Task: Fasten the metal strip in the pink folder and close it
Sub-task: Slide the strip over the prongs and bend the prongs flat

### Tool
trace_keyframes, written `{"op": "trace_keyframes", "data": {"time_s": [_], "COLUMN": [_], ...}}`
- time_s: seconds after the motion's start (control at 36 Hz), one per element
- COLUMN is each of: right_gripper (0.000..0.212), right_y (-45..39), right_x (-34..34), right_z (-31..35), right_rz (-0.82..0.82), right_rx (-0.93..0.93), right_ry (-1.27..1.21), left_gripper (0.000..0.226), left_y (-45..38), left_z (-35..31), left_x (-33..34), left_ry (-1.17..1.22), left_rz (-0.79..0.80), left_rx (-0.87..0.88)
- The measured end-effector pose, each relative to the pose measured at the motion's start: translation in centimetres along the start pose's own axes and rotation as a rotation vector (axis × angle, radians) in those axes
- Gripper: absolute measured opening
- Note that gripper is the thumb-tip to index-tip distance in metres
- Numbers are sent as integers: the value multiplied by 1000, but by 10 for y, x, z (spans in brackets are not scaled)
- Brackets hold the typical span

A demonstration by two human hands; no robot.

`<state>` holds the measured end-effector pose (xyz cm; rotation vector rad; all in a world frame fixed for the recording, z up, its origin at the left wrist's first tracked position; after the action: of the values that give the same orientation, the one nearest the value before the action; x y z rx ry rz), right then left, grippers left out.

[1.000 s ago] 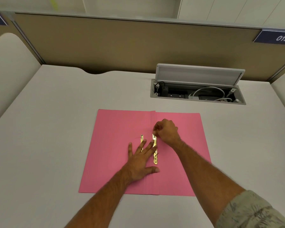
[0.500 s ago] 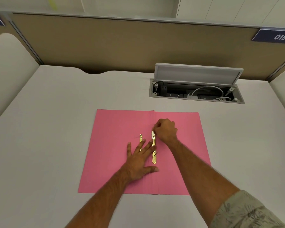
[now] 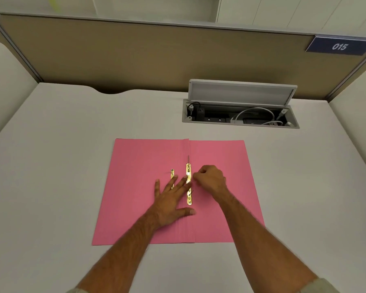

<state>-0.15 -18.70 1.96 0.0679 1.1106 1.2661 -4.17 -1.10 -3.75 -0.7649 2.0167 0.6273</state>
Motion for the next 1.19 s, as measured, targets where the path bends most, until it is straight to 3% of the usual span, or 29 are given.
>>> {"op": "trace_keyframes", "data": {"time_s": [0.19,0.47,0.61,0.83,1.03,1.19], "right_gripper": [30,16,15,32,35,33], "right_y": [14,27,32,47,63,79], "right_x": [0,-3,8,27,39,51], "right_z": [-16,-26,-44,-68,-60,-49], "right_rz": [106,159,39,-168,-219,-213], "right_rx": [-2,-48,-201,-480,-434,-339], "right_ry": [-1,32,127,484,618,561], "left_gripper": [98,94,78,84,82,84], "left_y": [-1,-3,-3,-3,-4,-4], "left_z": [1,3,1,3,5,5], "left_x": [2,2,-2,-3,0,0], "left_ry": [29,24,-2,-31,-36,-18], "left_rz": [-44,-29,33,75,61,58], "left_rx": [18,2,-13,-14,-9,0]}}
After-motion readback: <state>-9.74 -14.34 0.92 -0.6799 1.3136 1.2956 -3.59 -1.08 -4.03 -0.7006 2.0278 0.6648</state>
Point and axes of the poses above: each hand's wrist, its own y-axis away from the middle knuckle, its own x-axis out of the palm, z = x × y, the point moved 1 cm from there along -y, towards the middle knuckle, and after that the axes turned 13 degrees about x, right-handed, at the moved point
